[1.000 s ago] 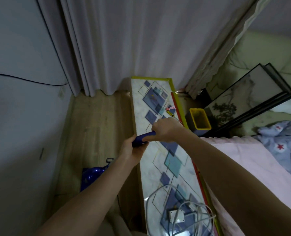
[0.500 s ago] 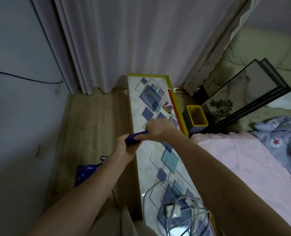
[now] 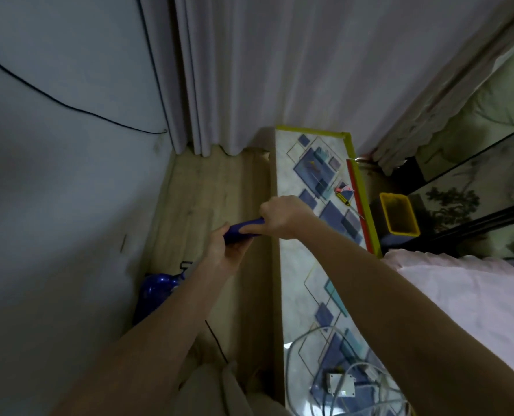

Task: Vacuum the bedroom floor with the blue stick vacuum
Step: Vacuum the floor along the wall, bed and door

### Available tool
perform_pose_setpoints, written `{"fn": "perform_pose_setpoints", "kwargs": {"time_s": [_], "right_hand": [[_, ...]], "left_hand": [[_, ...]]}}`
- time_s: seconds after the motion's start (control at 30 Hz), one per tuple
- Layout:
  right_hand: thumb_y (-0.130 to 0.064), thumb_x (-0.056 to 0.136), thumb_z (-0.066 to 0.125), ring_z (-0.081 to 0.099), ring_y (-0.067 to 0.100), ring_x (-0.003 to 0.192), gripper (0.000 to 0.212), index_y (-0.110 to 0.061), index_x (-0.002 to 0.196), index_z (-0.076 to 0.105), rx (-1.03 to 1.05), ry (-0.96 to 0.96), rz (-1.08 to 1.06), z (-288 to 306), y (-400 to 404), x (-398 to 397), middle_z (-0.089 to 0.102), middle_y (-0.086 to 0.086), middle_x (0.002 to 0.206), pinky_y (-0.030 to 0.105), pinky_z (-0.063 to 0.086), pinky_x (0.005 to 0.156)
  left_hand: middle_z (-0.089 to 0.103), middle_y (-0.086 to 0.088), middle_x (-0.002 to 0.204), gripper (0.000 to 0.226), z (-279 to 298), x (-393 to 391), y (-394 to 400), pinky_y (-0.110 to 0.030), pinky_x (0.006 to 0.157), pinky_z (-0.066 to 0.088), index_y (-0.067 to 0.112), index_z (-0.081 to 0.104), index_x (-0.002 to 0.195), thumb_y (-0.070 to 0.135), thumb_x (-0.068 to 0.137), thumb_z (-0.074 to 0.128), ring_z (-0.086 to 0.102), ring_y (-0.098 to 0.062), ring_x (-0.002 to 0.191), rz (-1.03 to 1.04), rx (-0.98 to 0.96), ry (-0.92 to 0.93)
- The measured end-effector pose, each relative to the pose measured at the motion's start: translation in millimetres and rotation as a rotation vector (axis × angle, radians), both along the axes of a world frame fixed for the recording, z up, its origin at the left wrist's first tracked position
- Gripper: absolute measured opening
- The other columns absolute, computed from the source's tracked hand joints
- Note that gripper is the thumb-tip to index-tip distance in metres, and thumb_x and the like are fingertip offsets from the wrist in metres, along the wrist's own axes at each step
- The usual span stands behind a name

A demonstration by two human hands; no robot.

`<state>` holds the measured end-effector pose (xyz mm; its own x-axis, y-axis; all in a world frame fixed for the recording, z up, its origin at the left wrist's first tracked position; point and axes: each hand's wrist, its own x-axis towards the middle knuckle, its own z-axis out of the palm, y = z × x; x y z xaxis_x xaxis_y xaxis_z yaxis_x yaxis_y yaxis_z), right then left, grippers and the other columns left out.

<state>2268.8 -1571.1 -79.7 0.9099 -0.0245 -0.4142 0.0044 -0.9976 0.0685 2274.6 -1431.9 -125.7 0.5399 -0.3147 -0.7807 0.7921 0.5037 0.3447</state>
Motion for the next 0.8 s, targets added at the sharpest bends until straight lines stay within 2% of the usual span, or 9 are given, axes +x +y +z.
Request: {"fn": "perform_pose_setpoints", "kwargs": {"time_s": [0.1,0.23,0.37,0.47,0.57,0.67,0.8], "right_hand": [[-0.081,0.083,0.033,0.048,0.017,0.053,0.072,-0.013,0.066,0.052,-0.02,0.003,0.006,1.6,4.4,7.9,0.05,0.0,0.061,0.028,0.036,0.05],[-0.082,0.083,0.03,0.048,0.016,0.054,0.074,-0.014,0.07,0.055,-0.029,0.032,-0.019,-1.3,-1.3,-2.3,0.051,-0.001,0.062,0.028,0.038,0.053],[-0.08,0.084,0.032,0.049,0.015,0.052,0.071,-0.015,0.07,0.055,-0.026,0.03,-0.109,-5.0,-13.7,-23.4,0.051,0.0,0.06,0.026,0.035,0.049],[-0.082,0.082,0.03,0.053,0.016,0.055,0.074,-0.015,0.074,0.059,-0.042,0.018,-0.157,-4.2,-29.1,-38.0,0.052,0.0,0.06,0.03,0.042,0.054],[-0.084,0.081,0.027,0.056,0.016,0.057,0.079,-0.014,0.078,0.063,-0.082,0.004,-0.182,-1.3,-49.1,-57.0,0.055,0.0,0.061,0.032,0.049,0.058],[-0.082,0.083,0.028,0.058,0.017,0.06,0.077,-0.014,0.078,0.064,-0.118,0.012,-0.21,4.5,-69.0,-79.1,0.057,0.0,0.063,0.03,0.044,0.057],[-0.081,0.083,0.03,0.053,0.016,0.056,0.072,-0.015,0.071,0.058,-0.141,0.014,-0.234,12.0,-94.8,-101.9,0.052,0.0,0.059,0.03,0.038,0.052]], "left_hand": [[0.055,-0.02,0.094,0.008,-0.5,8.4,6.2,-0.039,0.083,0.049,0.004,0.048,0.096,0.011,0.099,0.047,0.06,-0.03,0.083,-0.004,-0.009,0.007],[0.056,-0.021,0.097,0.007,-5.2,5.8,2.7,-0.039,0.073,0.052,0.005,0.047,0.098,0.011,0.098,0.049,0.062,-0.031,0.083,-0.048,-0.012,0.039],[0.059,-0.022,0.097,0.013,-9.8,0.0,-12.1,-0.042,0.083,0.053,0.001,0.049,0.104,0.012,0.097,0.05,0.063,-0.032,0.085,-0.156,-0.001,0.026],[0.061,-0.022,0.097,0.019,-9.0,-8.0,-29.1,-0.04,0.077,0.055,0.0,0.05,0.111,0.013,0.097,0.051,0.065,-0.033,0.085,-0.22,0.009,0.006],[0.059,-0.022,0.092,0.015,-3.3,-21.2,-51.3,-0.041,0.086,0.053,-0.002,0.053,0.1,0.012,0.098,0.049,0.063,-0.033,0.083,-0.271,-0.012,0.01],[0.058,-0.021,0.088,0.015,3.7,-37.8,-74.5,-0.04,0.09,0.05,0.0,0.052,0.091,0.012,0.099,0.047,0.06,-0.032,0.08,-0.319,-0.028,0.006],[0.058,-0.021,0.086,0.017,5.3,-57.3,-102.9,-0.037,0.083,0.048,-0.003,0.052,0.102,0.013,0.1,0.045,0.06,-0.03,0.077,-0.361,-0.039,0.002]]}}
